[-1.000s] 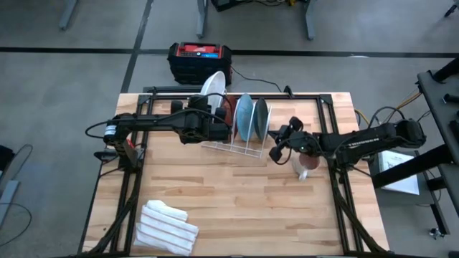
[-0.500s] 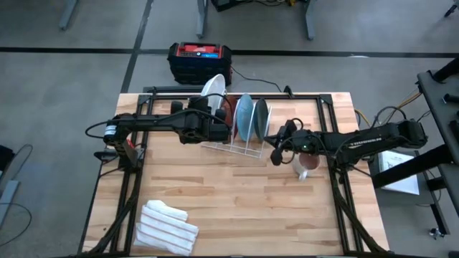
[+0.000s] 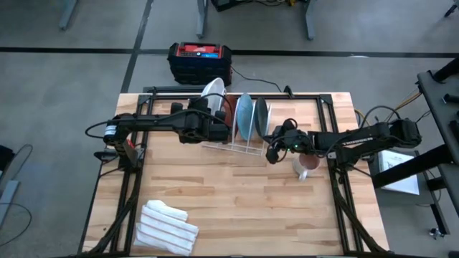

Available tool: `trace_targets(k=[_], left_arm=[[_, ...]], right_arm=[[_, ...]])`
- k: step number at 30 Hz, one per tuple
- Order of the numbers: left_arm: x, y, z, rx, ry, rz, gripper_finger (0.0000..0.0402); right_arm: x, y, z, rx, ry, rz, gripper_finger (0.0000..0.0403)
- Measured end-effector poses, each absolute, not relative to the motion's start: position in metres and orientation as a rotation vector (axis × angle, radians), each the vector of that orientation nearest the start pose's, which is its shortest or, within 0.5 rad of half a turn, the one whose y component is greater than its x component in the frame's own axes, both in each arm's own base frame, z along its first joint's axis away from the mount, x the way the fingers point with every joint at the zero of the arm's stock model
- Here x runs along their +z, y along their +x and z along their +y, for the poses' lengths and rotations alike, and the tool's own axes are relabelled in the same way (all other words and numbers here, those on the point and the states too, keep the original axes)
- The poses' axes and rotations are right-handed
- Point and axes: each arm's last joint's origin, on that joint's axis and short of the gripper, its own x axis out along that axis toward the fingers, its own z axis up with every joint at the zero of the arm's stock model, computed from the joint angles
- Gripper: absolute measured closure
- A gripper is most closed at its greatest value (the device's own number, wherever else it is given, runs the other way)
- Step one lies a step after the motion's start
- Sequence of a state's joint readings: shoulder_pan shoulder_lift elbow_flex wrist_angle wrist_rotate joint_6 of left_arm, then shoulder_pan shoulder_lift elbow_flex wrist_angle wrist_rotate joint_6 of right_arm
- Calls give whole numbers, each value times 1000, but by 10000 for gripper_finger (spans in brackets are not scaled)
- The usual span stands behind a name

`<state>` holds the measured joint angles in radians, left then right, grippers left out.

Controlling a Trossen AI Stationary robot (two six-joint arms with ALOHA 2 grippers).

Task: Sort dishes
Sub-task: Put the white plate in the dish rack

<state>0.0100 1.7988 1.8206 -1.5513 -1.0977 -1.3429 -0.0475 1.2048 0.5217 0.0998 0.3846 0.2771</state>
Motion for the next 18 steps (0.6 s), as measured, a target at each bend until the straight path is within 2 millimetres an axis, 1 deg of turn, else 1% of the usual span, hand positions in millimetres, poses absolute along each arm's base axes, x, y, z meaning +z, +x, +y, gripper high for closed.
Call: trace_targets(k=[10, 13, 18], left_arm=[[344, 326, 30, 1484, -232, 515, 356], [340, 329, 30, 1489, -222, 520, 356], [326, 339, 32, 1501, -196, 561, 356]], right_arm=[[193, 233, -22, -500, 148, 518, 403], [193, 233, -22, -501, 147, 519, 403], [193, 233, -22, -501, 144, 521, 403]])
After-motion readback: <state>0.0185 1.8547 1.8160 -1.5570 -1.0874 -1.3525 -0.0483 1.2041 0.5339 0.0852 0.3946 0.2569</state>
